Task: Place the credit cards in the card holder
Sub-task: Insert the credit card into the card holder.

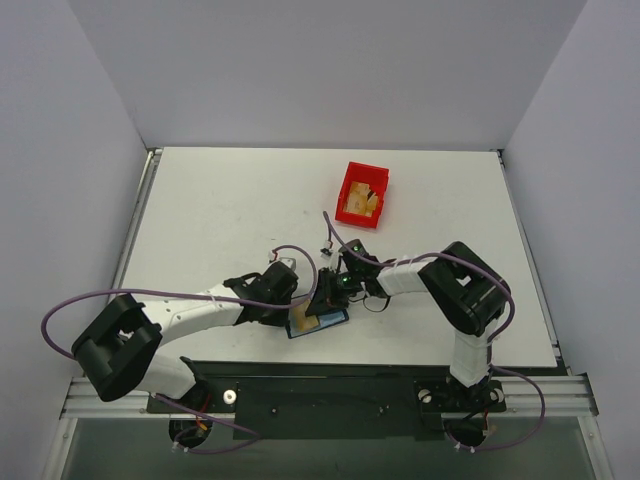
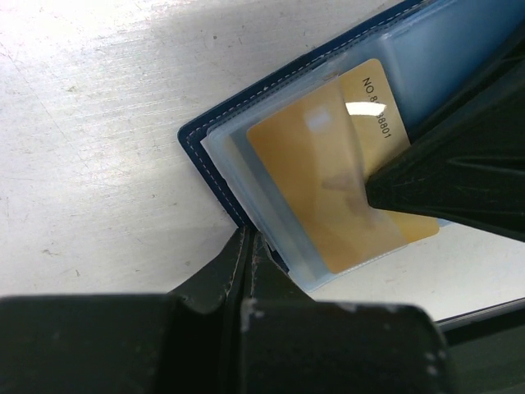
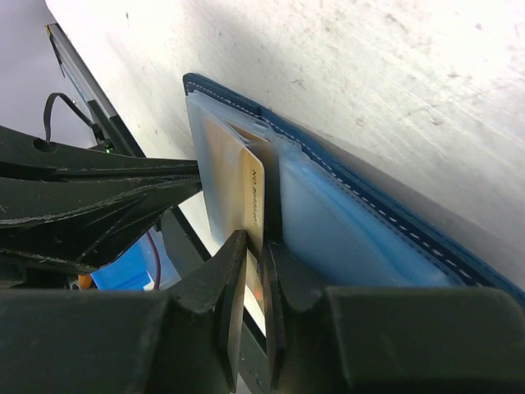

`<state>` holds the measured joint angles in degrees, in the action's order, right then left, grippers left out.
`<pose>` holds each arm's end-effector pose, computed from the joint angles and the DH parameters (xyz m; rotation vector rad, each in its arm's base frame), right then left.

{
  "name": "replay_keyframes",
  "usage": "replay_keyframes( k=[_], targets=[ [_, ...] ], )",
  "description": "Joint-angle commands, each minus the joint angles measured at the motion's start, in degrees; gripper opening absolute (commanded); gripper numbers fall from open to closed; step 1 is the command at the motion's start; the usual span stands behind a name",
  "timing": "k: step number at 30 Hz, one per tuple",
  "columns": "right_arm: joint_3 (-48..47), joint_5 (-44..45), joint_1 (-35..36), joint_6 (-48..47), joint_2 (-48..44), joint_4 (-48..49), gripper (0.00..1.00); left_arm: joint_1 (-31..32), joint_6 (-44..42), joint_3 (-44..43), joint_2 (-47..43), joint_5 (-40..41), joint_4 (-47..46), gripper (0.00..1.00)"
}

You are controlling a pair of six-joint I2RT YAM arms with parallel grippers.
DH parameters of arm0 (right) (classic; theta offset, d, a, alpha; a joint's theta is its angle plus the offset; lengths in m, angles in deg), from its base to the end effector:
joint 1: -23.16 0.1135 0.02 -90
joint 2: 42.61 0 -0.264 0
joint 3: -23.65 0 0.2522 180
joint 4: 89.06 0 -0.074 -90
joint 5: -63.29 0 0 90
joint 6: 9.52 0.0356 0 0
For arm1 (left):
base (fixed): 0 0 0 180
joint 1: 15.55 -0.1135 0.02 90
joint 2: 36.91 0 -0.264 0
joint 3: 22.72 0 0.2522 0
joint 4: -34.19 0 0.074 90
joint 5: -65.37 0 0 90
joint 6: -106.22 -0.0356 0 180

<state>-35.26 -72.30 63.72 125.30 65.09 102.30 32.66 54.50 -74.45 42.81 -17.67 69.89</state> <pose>0.2455 0.2436 0.1152 -0.4248 2.5127 1.6064 0.1659 -0.1791 0.1569 0.1960 2.7015 -0.3137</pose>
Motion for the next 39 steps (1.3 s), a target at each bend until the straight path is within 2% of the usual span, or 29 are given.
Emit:
replay_keyframes(
  k=[1, 11, 17, 25, 30, 39],
  targets=[
    [-1.08, 5.24, 2.68, -1.66, 1.90, -4.29, 0.12, 0.05, 0.39, 0.01, 3.24, -1.86, -5.59, 0.00],
    [-3.11, 14.90, 2.86, -8.42, -2.93, -16.50, 0.22, 0.05, 0.39, -0.17, 3.33, -1.86, -5.50, 0.00],
    [-3.90, 18.51, 2.86, -10.01, -4.25, -20.63, 0.29, 0.05, 0.30, -0.08, 3.33, -1.78, -5.50, 0.00],
    [-4.86, 21.85, 3.04, -10.72, -4.87, -23.80, 0.31, 0.05, 0.30, -0.43, 3.25, -1.69, -5.15, 0.00],
    [-4.95, 21.68, 3.21, -10.63, -4.87, -23.81, 0.29, 0.05, 0.30, -0.43, 3.42, -1.78, -5.23, 0.00],
    [-5.91, 24.84, 3.30, -11.24, -8.73, -28.02, 0.33, 0.05, 0.21, -0.43, 3.42, -1.86, -5.32, 0.00]
  ],
)
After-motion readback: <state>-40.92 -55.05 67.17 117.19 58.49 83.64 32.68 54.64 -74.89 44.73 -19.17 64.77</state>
